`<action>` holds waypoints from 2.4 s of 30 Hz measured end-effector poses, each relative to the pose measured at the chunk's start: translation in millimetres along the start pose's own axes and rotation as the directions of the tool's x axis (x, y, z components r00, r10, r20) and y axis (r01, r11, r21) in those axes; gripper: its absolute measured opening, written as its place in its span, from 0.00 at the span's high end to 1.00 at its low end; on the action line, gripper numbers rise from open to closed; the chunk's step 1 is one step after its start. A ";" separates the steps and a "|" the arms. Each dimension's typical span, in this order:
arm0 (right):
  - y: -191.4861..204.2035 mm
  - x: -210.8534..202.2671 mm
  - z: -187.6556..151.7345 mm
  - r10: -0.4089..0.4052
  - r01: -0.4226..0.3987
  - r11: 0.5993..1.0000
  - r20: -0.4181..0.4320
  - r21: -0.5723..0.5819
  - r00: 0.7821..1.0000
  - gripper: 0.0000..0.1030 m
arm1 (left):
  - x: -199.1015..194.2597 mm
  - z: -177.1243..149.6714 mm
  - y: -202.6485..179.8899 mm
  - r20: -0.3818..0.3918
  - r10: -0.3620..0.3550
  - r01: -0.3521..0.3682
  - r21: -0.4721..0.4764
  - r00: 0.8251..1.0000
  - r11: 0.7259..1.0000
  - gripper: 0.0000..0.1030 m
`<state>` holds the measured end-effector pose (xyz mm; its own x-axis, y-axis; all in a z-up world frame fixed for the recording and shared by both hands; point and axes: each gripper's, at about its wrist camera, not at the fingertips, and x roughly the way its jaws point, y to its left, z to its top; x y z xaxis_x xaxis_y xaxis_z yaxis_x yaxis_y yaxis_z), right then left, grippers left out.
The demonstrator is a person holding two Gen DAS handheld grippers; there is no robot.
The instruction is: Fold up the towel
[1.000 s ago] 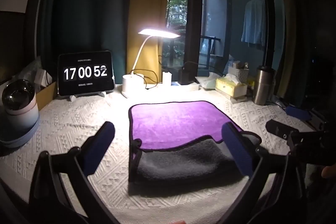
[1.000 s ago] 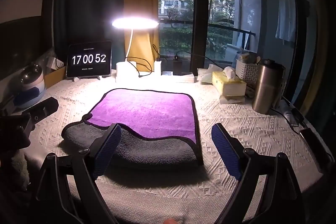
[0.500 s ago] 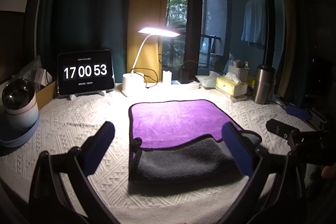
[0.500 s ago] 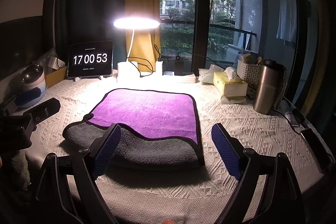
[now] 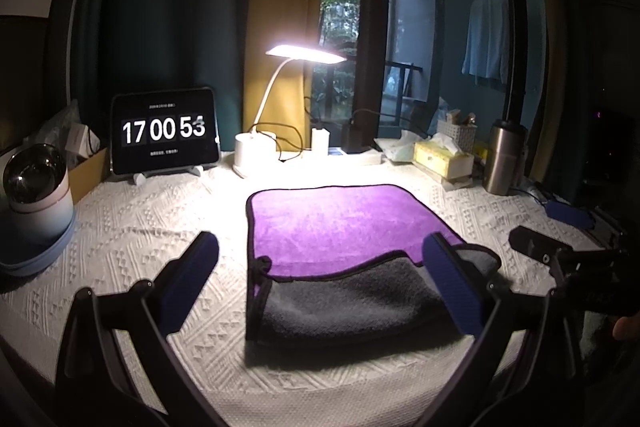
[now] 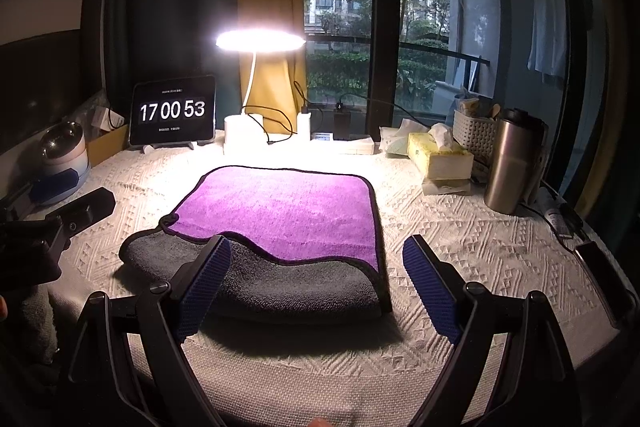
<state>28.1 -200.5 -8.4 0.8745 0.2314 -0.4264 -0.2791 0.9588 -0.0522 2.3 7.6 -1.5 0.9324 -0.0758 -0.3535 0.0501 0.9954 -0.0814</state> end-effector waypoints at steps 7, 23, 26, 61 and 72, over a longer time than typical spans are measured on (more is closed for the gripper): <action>-0.7 -0.1 -0.4 0.002 -0.002 1.000 -0.001 0.002 1.000 0.13 | 0.7 -0.2 0.2 0.000 0.000 0.000 0.000 1.000 1.000 0.01; 2.1 0.1 -0.4 0.009 -0.009 1.000 -0.003 0.004 1.000 0.13 | 0.0 -1.2 0.5 0.001 0.002 -0.002 0.001 1.000 1.000 0.01; 2.0 0.6 -0.5 0.014 -0.014 1.000 -0.005 0.005 1.000 0.13 | -0.1 -1.1 0.2 0.001 0.002 -0.002 0.000 1.000 1.000 0.01; -34.2 61.7 -8.1 0.080 -0.077 0.997 -0.133 0.029 0.988 0.28 | 94.1 -20.2 32.0 -0.314 -0.052 0.025 -0.091 0.948 0.996 0.15; -58.9 108.0 -13.1 0.108 -0.090 0.993 -0.269 0.076 0.957 0.44 | 120.3 -29.8 34.2 -0.429 -0.069 0.022 -0.112 0.901 0.993 0.39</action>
<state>133.9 -234.1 -63.2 0.7005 0.2804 -0.6563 -0.3262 0.9437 0.0551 105.5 30.8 -74.6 0.6830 -0.1615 -0.7124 0.0303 0.9807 -0.1933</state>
